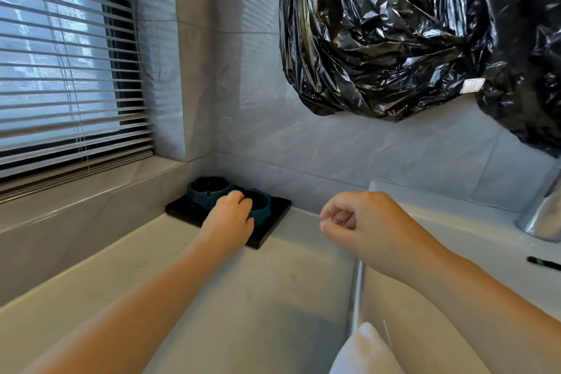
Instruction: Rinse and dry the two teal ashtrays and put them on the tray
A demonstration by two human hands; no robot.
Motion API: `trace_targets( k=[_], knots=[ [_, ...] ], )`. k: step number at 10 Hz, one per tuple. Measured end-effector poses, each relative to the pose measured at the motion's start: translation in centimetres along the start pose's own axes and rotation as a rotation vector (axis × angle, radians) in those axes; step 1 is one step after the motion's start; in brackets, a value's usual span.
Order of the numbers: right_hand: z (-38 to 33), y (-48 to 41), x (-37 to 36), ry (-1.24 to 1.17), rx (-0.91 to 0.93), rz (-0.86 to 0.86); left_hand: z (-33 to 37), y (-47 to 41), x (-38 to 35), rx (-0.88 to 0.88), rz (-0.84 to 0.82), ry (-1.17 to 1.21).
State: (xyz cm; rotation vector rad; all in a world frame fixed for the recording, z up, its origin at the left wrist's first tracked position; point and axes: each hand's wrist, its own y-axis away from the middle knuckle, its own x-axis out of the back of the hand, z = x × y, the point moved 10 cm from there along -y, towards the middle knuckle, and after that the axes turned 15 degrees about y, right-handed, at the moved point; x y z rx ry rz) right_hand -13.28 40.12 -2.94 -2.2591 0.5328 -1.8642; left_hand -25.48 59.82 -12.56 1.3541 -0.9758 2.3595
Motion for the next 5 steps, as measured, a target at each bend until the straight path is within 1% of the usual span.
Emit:
trace_targets(
  k=[1, 2, 3, 4, 5],
  knots=[
    [0.2, 0.0, 0.0, 0.001, -0.010, -0.007, 1.2, 1.1, -1.2, -0.069, -0.058, -0.066],
    [0.3, 0.2, 0.0, 0.004, -0.019, -0.014, 0.9, 1.7, -1.9, -0.009, -0.069, -0.063],
    [0.3, 0.4, 0.3, -0.011, -0.033, -0.011, 1.1, 1.9, -2.1, 0.001, -0.089, -0.048],
    [0.3, 0.5, 0.7, -0.012, -0.038, -0.004, 1.2, 2.2, -2.6, 0.024, -0.209, -0.035],
    [0.8, 1.4, 2.2, -0.067, -0.075, -0.001, 1.7, 2.5, -1.3, 0.033, -0.173, 0.011]
  ],
)
